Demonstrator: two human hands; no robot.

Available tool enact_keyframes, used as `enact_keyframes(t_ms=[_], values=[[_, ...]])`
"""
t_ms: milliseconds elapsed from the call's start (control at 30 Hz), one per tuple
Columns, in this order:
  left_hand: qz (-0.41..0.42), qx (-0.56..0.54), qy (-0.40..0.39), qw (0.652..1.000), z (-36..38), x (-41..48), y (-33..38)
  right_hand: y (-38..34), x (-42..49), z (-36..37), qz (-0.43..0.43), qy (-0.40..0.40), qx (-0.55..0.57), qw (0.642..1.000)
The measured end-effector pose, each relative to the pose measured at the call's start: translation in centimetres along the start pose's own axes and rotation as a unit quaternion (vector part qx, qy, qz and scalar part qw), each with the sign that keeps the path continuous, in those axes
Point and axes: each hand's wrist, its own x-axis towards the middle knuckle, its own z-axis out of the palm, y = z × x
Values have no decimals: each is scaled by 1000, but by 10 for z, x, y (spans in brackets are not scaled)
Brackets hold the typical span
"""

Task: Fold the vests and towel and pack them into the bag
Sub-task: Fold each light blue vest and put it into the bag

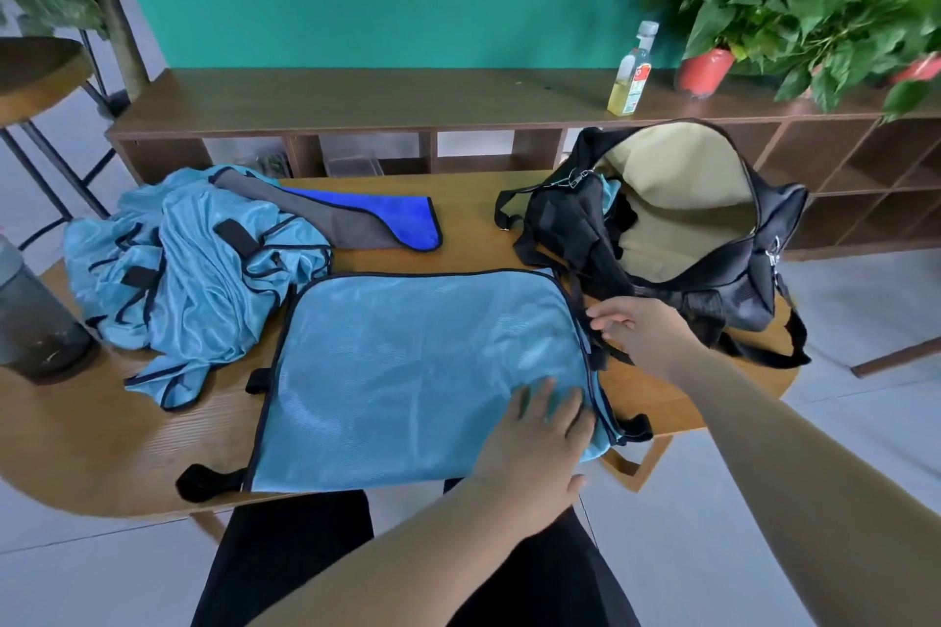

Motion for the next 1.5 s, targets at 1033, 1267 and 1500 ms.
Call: enact_keyframes(t_ms=[1033,1267,1500], values=[[-34,-137,247,959,8,8,11,-56,107,41,18,26,-107,994],[-171,-408,268,856,-65,-15,16,-85,99,21,62,26,146,987],[-299,-594,329,670,-105,-63,5,-142,94,34,56,-15,262,963]])
